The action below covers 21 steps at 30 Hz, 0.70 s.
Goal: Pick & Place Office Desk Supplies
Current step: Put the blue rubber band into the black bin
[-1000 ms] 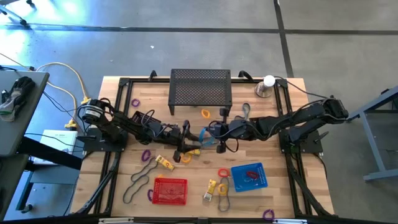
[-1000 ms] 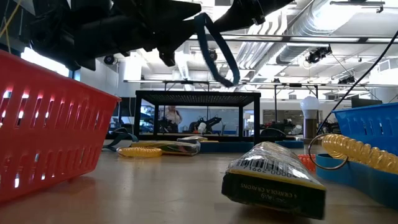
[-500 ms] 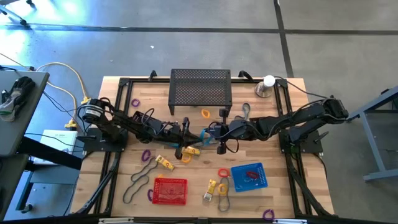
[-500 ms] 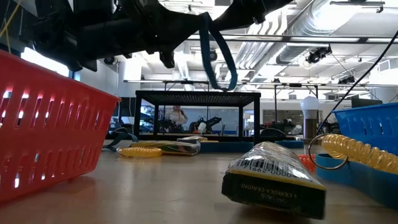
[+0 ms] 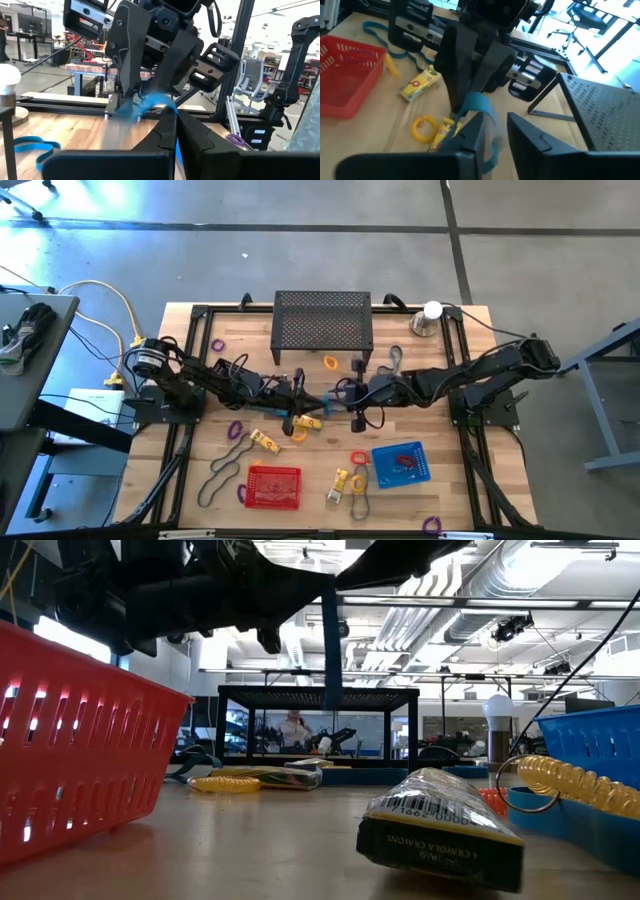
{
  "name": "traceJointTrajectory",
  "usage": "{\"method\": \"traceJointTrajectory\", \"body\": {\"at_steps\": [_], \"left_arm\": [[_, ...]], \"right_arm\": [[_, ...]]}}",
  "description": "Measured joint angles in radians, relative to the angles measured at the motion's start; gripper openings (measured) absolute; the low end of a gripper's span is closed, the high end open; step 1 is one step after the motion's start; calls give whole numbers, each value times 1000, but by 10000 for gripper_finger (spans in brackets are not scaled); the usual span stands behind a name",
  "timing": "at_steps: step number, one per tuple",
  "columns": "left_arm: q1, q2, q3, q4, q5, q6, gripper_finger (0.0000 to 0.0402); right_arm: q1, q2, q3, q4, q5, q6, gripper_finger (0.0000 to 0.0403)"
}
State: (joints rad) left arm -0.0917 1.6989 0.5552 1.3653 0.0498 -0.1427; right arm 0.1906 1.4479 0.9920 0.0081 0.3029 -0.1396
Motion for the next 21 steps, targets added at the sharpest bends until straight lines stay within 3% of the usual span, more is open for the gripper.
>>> {"method": "traceJointTrajectory", "body": {"at_steps": [6, 11, 16, 21], "left_arm": [[-2, 0, 0, -7, 7, 20, 1], [-2, -19, 0, -34, 71, 22, 1], [-2, -116, 0, -188, 79, 93, 1], [-2, -282, 0, -441, 80, 128, 1]], "right_arm": [[50, 0, 0, -52, 172, 83, 148], [118, 0, 0, -219, 332, 227, 176], [150, 0, 0, -366, 350, 423, 174], [163, 0, -35, -363, 347, 481, 161]]}}
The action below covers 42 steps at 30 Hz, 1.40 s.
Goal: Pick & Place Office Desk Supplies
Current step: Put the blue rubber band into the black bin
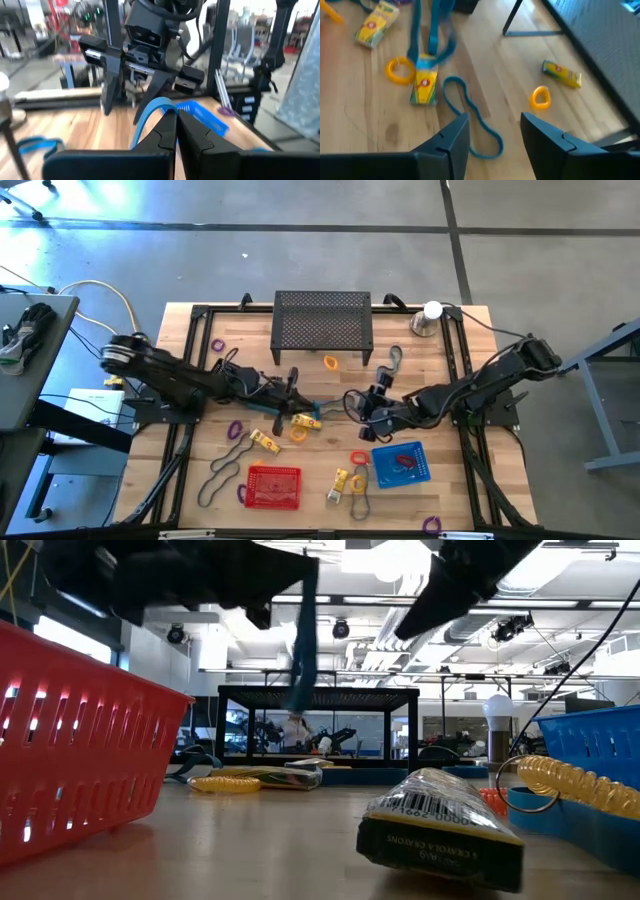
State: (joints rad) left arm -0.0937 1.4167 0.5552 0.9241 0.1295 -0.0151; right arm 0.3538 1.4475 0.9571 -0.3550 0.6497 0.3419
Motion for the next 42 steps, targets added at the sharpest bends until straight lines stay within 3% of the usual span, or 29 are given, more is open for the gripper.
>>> {"method": "traceJointTrajectory", "body": {"at_steps": [3, 7, 15, 19, 26, 34, 38, 42], "left_arm": [[0, -118, 0, -202, -7, -5, 1], [-6, -275, 0, -467, -95, -29, 0], [-86, -551, 0, -919, -520, -110, 0], [-126, -649, 0, -1063, -624, -120, 0], [-166, -745, 0, -1173, -655, -220, 0], [-195, -815, 36, -1406, -844, -420, 1], [-195, -809, 96, -1481, -854, -467, 1], [-195, -754, 192, -1657, -912, -532, 1]], "right_arm": [[0, 0, -21, 30, 1, 3, 153], [-1, 0, -43, 75, 1, -4, 145], [-2, 0, -45, 82, 1, -5, 139], [-2, 0, -45, 90, 1, -5, 139], [-2, 0, -45, 98, 1, -19, 139], [-2, 0, -45, 104, -1, -42, 139], [-5, 0, -45, 111, 1, -62, 139], [-15, 0, -45, 120, 0, -71, 139]]}}
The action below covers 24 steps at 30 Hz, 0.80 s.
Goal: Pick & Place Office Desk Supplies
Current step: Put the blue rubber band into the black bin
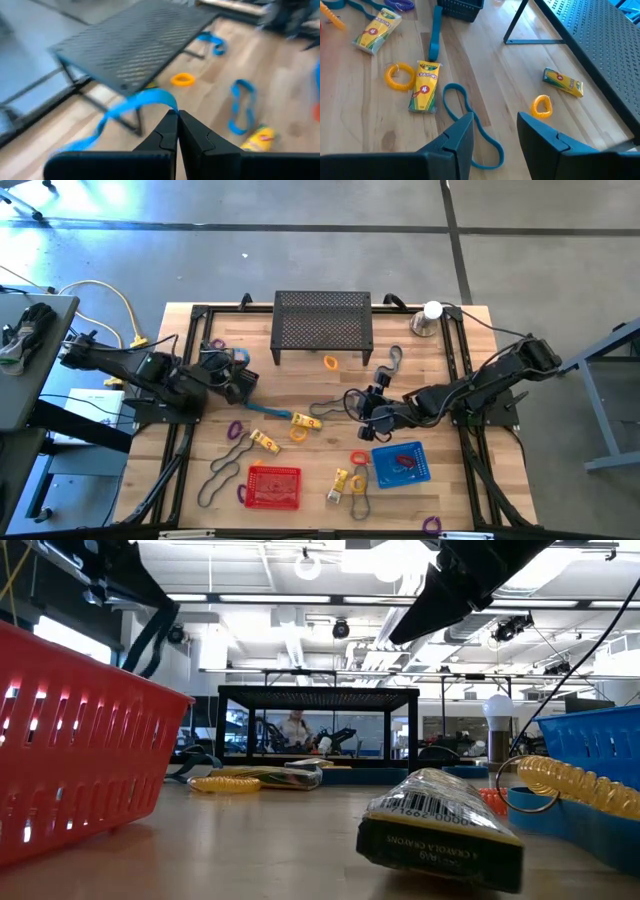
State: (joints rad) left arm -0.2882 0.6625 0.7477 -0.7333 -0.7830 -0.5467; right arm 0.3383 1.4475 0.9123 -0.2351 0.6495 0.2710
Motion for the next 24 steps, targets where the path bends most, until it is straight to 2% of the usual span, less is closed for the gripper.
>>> {"method": "traceJointTrajectory", "body": {"at_steps": [5, 10, 15, 24], "left_arm": [[18, 72, 82, -219, -2, -115, 1], [88, 124, 111, -462, 29, -303, 1], [141, 129, 113, -500, 98, -305, 1], [200, 139, 114, -505, 128, -292, 1]], "right_arm": [[-17, 0, 0, 6, -34, -6, 139], [-26, 0, 0, 11, -49, -6, 139], [-27, 0, 0, 12, -50, -14, 139], [-26, 0, 0, 15, -51, -11, 139]]}}
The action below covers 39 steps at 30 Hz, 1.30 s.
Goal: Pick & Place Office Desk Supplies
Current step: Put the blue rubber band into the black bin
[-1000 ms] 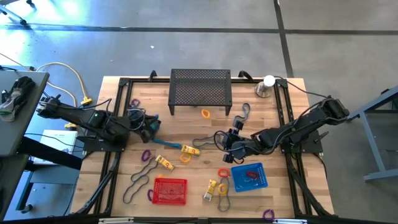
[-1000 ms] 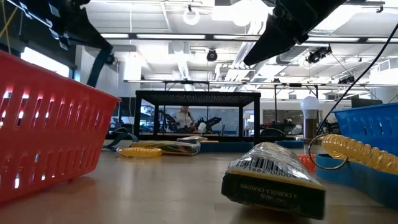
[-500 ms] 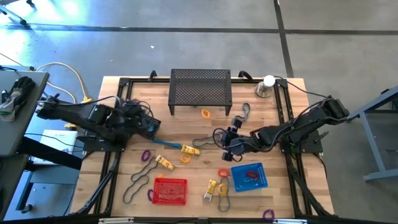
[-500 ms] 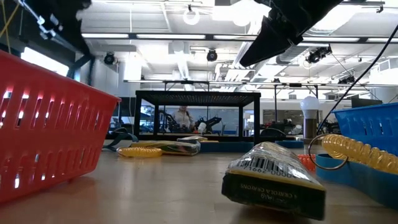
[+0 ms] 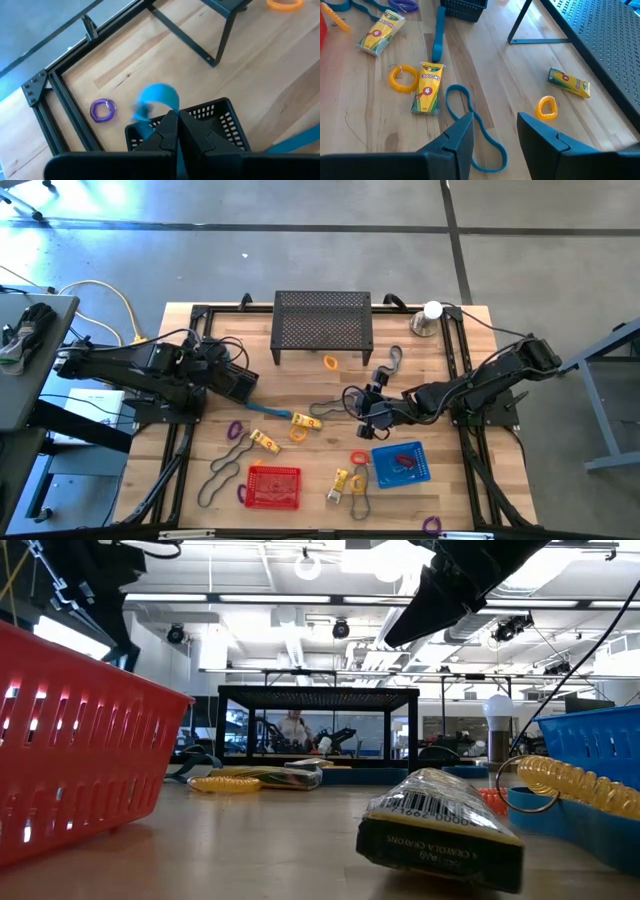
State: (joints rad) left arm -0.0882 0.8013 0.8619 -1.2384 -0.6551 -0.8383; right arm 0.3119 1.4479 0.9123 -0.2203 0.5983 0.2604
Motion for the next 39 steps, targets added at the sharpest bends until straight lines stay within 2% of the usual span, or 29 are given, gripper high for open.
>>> {"method": "traceJointTrajectory", "body": {"at_steps": [6, 14, 31, 39], "left_arm": [[7, 16, 0, -22, 77, -21, 1], [-1, 68, -2, -40, 108, -24, 1], [65, 271, -29, -38, 221, -27, 1], [81, 352, -29, -37, 222, -28, 1]], "right_arm": [[-1, 0, 0, 0, 0, -9, 139], [-5, 0, 0, 0, 0, -19, 139], [-5, 0, 0, 1, -25, -18, 139], [-5, 0, 0, 0, -25, -3, 139]]}}
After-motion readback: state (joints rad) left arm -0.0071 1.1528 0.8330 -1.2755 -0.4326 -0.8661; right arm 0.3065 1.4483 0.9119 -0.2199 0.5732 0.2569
